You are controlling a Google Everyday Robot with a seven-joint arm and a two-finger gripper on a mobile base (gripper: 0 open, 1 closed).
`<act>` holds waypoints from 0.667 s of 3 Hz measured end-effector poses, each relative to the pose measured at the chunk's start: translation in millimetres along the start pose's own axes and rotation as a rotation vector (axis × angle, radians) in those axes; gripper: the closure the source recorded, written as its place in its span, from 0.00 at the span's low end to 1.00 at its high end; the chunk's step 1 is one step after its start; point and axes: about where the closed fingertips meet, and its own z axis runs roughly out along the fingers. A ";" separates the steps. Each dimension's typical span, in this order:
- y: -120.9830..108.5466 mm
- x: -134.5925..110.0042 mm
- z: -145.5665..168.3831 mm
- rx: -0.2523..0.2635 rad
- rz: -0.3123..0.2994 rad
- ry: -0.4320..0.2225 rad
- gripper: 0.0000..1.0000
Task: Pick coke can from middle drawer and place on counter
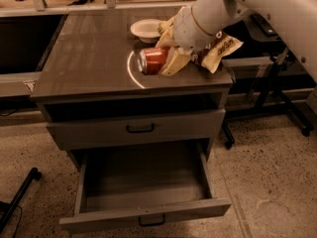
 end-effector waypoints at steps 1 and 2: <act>-22.4 13.4 14.7 0.010 0.136 -0.015 1.00; -38.6 29.8 29.8 0.001 0.256 -0.019 0.82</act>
Offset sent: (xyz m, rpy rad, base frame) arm 0.0865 -0.0062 -0.0318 0.1252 0.2541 -0.3079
